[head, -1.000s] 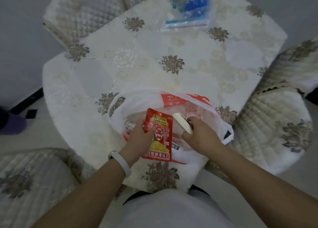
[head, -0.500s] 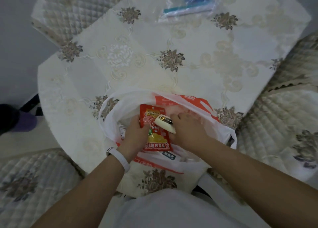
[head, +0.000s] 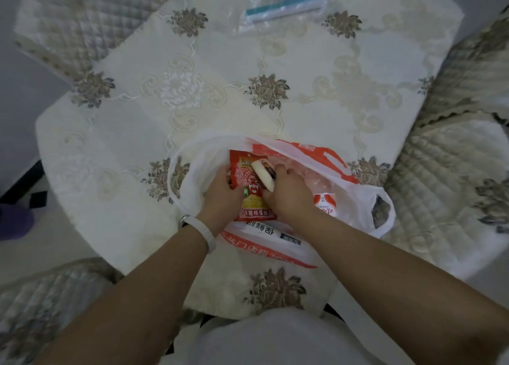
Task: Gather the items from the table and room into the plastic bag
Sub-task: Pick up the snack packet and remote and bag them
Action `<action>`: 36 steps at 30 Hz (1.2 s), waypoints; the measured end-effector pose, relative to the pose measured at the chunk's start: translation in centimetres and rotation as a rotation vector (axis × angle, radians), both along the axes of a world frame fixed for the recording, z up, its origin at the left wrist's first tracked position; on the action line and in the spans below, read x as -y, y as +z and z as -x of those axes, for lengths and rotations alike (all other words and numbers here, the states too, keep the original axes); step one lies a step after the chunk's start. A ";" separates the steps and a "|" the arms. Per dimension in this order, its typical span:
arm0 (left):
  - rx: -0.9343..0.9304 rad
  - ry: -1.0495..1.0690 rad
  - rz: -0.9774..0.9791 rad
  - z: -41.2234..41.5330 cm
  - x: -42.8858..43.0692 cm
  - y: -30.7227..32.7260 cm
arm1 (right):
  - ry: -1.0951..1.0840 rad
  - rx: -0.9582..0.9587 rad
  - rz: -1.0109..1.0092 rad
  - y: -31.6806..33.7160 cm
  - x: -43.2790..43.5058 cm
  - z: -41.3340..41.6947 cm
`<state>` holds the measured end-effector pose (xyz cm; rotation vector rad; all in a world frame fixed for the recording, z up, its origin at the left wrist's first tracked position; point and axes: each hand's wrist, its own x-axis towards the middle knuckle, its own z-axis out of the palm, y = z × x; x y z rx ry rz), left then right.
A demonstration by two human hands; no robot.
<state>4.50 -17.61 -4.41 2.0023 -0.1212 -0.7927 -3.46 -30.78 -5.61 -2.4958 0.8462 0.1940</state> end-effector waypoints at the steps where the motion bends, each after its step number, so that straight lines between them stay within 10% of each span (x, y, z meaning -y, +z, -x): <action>1: 0.010 -0.040 -0.015 -0.3 0.1 -0.1 | -0.016 -0.001 -0.009 -0.2 -0.2 0.2; 36: 1.196 -1.002 0.137 12.9 3.8 8.7 | -0.079 0.195 0.453 10.3 2.4 22.0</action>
